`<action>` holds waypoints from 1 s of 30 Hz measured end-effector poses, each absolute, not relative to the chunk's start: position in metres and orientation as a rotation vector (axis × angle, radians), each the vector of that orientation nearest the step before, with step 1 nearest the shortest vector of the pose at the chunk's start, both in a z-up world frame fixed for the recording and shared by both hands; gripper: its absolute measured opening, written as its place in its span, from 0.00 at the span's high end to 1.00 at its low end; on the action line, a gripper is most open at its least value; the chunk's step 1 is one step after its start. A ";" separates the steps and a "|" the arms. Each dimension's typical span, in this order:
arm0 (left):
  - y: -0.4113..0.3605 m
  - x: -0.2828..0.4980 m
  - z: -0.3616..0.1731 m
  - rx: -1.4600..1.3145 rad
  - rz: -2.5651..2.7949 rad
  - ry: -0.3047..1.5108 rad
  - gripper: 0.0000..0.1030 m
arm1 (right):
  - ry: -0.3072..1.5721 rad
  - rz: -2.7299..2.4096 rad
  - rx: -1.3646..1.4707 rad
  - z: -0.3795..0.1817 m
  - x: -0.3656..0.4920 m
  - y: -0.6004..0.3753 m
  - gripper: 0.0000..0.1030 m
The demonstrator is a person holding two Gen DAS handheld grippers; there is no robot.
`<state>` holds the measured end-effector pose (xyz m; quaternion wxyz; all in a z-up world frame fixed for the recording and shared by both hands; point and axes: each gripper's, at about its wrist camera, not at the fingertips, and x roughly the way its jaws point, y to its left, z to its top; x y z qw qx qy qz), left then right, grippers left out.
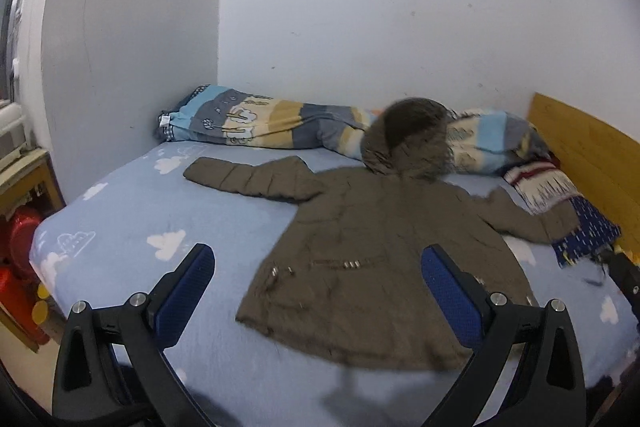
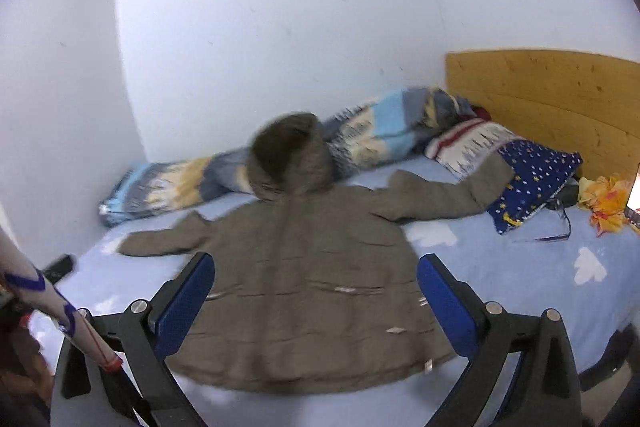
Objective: Fold large clothes
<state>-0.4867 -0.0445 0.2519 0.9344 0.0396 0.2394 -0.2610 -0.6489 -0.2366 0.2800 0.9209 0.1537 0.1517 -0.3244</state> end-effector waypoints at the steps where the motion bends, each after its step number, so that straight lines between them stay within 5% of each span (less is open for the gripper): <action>1: -0.045 -0.500 0.253 0.090 -0.529 0.476 0.00 | 0.310 -0.644 0.314 0.285 -0.652 -0.219 0.00; 30: -0.043 -0.517 0.249 0.190 -0.528 0.521 0.00 | 0.364 -0.555 0.205 0.295 -0.647 -0.161 0.00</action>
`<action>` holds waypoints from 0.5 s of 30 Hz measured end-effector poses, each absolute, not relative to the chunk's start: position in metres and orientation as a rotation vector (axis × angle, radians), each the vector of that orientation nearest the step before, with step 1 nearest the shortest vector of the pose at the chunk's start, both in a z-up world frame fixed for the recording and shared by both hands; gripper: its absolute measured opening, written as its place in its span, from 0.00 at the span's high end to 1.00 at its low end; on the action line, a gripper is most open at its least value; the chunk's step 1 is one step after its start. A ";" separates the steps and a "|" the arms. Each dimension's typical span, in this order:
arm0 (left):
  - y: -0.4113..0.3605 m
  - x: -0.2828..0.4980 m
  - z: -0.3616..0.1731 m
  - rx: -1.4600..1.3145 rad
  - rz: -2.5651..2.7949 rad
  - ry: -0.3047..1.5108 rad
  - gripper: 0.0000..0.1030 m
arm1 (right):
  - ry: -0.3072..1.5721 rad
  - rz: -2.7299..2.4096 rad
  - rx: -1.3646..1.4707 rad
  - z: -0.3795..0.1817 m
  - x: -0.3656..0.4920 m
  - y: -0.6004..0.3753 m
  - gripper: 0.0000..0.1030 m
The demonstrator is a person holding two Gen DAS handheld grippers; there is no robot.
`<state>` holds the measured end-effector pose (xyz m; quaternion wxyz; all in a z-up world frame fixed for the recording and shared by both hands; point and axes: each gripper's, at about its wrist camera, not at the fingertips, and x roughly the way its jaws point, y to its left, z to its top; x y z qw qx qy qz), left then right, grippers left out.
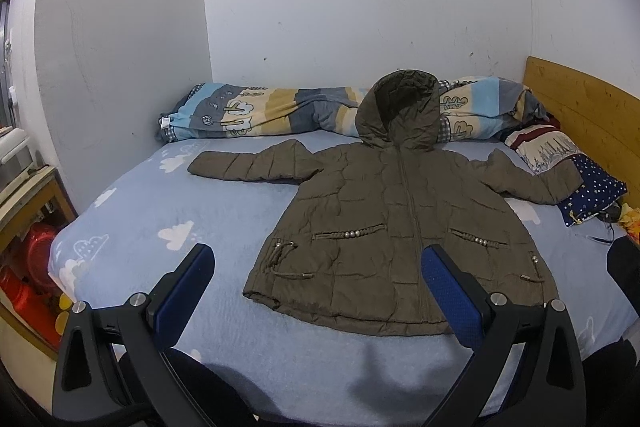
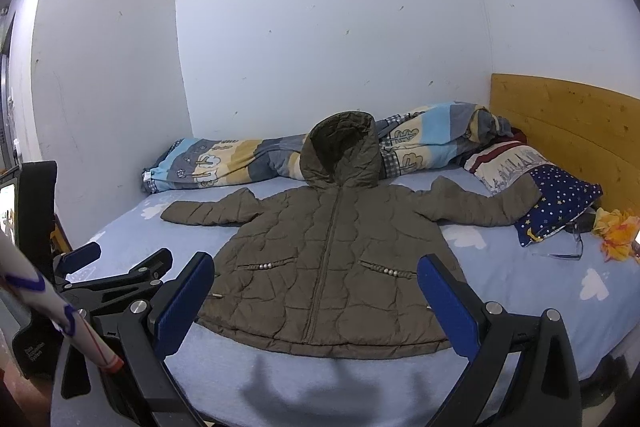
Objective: Fold large clothes
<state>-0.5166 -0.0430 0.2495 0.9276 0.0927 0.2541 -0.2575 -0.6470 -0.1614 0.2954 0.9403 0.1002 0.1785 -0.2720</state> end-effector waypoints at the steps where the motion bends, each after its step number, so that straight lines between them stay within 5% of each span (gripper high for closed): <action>1: -0.043 -0.517 0.250 0.190 -0.528 0.520 0.00 | 0.365 -0.555 0.204 0.296 -0.646 -0.161 0.00; 15: -0.042 -0.513 0.246 0.200 -0.525 0.523 0.00 | 0.373 -0.551 0.208 0.299 -0.639 -0.163 0.00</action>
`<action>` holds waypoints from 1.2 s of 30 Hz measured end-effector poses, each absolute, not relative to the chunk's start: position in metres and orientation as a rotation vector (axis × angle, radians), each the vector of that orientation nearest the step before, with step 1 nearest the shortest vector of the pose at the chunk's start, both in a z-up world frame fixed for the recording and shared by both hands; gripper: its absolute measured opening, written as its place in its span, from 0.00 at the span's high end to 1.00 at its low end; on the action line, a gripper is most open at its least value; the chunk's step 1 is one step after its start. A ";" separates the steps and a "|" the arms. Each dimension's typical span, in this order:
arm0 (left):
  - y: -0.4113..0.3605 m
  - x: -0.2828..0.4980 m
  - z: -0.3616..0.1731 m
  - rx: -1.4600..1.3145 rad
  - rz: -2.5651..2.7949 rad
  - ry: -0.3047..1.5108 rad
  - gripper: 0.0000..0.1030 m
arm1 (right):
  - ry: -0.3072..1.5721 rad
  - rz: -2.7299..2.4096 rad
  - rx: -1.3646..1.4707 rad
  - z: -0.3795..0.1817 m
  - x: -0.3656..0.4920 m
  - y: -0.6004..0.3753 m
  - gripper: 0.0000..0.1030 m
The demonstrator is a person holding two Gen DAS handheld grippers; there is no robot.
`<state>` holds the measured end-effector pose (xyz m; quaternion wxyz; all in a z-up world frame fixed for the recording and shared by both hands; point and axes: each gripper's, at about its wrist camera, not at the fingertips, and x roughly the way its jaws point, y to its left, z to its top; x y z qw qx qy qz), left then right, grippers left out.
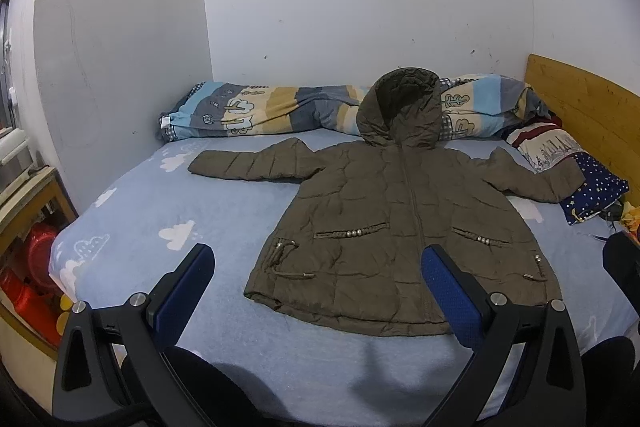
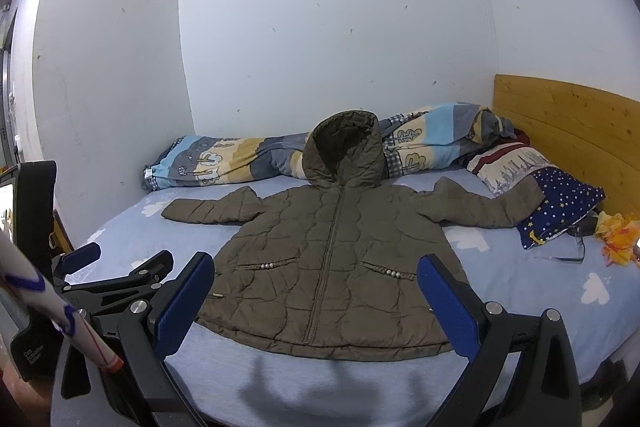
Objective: Fold large clothes
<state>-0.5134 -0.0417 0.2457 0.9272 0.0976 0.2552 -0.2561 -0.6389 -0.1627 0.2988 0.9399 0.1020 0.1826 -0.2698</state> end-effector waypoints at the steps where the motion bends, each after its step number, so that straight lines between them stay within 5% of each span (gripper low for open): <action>1: -0.042 -0.513 0.246 0.200 -0.525 0.526 0.00 | 0.377 -0.552 0.213 0.298 -0.638 -0.164 0.00; 17: -0.061 -0.489 0.236 0.211 -0.577 0.587 0.00 | 0.429 -0.550 0.241 0.284 -0.627 -0.180 0.00; 24: -0.112 -0.401 0.225 0.168 -0.640 0.714 0.00 | 0.507 -0.605 0.327 0.263 -0.620 -0.233 0.00; 36: -0.216 -0.276 0.109 0.323 -0.565 0.879 0.00 | 0.605 -0.744 0.536 0.216 -0.593 -0.374 0.00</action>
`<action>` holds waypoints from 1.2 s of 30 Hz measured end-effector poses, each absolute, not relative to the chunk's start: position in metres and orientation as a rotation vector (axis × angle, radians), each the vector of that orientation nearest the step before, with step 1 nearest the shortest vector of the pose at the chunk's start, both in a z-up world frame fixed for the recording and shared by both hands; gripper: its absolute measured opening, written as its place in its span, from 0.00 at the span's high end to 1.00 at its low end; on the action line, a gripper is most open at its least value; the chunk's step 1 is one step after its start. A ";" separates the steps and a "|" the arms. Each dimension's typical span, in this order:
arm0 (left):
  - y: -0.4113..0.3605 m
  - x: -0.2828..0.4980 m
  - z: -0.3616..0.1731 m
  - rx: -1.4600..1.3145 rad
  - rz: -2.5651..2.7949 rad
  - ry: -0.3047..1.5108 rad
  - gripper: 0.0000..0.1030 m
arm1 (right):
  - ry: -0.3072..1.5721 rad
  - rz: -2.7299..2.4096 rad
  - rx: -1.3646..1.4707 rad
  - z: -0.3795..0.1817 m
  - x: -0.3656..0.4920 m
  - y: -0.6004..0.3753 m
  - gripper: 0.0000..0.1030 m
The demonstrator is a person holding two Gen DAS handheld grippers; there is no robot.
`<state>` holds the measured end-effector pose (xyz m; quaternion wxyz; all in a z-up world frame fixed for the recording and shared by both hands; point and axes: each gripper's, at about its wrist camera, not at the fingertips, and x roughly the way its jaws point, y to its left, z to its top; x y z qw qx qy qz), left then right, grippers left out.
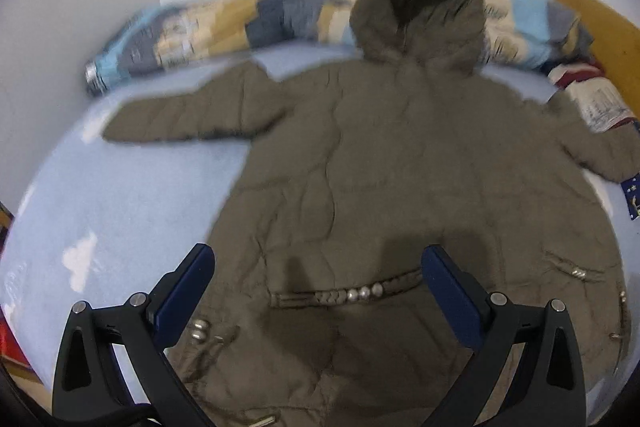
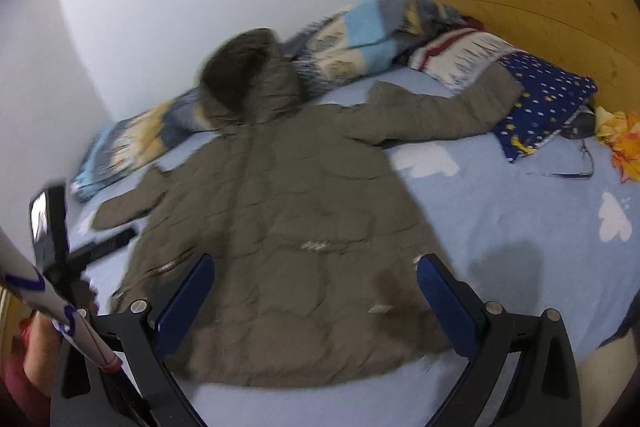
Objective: Fold large clothes
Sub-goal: 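Grasp the coat sleeve nearest the right tool with the right tool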
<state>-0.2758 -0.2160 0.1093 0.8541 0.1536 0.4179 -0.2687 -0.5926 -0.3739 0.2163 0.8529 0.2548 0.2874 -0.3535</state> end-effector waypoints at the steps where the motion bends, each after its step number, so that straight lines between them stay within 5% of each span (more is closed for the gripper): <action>1: -0.217 -0.270 0.105 0.309 -0.581 0.906 0.00 | 0.604 -0.756 0.539 0.215 -0.590 -0.382 0.00; 22: -0.242 -0.265 0.091 0.388 -0.648 0.850 0.00 | 0.547 -1.055 0.764 0.173 -0.634 -0.667 0.05; 36: -0.242 -0.258 0.085 0.401 -0.650 0.842 0.00 | 0.510 -1.146 0.800 0.173 -0.675 -0.806 0.24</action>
